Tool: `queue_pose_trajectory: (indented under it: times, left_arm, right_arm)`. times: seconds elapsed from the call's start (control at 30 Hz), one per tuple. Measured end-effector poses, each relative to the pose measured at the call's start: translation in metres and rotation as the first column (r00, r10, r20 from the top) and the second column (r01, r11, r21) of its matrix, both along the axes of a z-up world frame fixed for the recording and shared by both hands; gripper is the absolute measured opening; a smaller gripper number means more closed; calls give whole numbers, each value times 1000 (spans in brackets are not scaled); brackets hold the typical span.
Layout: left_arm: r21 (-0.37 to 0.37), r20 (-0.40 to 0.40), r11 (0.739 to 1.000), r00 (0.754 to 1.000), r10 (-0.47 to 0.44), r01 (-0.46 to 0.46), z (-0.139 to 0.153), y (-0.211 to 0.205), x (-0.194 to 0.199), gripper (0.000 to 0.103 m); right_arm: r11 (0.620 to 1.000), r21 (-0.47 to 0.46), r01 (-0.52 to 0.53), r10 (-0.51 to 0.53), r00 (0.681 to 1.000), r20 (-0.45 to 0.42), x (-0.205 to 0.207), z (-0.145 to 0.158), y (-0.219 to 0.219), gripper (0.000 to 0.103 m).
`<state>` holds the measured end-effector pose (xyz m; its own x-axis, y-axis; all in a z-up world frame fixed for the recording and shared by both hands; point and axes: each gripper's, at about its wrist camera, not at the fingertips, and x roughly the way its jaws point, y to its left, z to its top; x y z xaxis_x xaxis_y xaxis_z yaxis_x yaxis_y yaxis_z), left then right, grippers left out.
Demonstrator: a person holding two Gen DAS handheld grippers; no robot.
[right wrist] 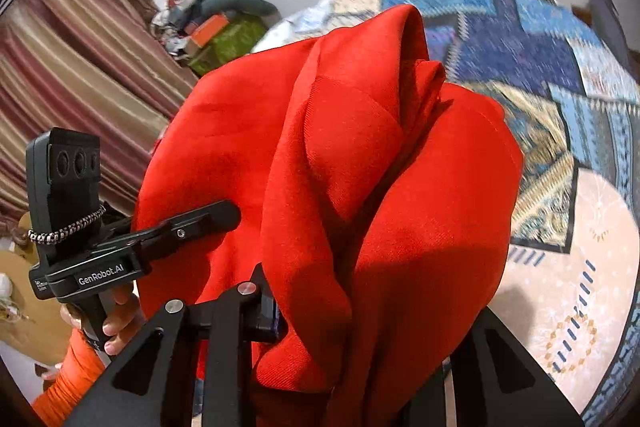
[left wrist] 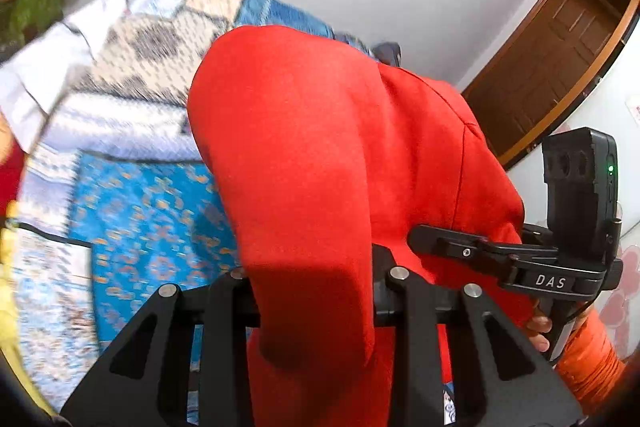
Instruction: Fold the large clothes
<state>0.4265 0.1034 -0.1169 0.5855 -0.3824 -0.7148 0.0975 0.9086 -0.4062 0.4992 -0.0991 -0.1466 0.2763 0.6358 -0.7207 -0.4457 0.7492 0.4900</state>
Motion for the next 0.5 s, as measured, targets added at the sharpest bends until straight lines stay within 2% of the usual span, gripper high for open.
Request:
queue_pose_trajectory:
  times: [0.13, 0.27, 0.4, 0.5]
  left_arm:
    - [15, 32, 999, 999, 31, -32, 21, 23, -25, 31]
    - [17, 29, 998, 998, 60, -60, 23, 50, -43, 31]
    - [25, -14, 995, 996, 93, -93, 1, 75, -52, 31]
    - [25, -58, 994, 992, 109, -108, -22, 88, -56, 31]
  right_arm:
    - [1000, 2, -31, 31, 998, 50, -20, 26, 22, 26]
    - [998, 3, -65, 65, 996, 64, -35, 37, 51, 26]
    - [994, -10, -105, 105, 993, 47, -46, 25, 83, 26]
    - [991, -25, -128, 128, 992, 10, -48, 4, 105, 26]
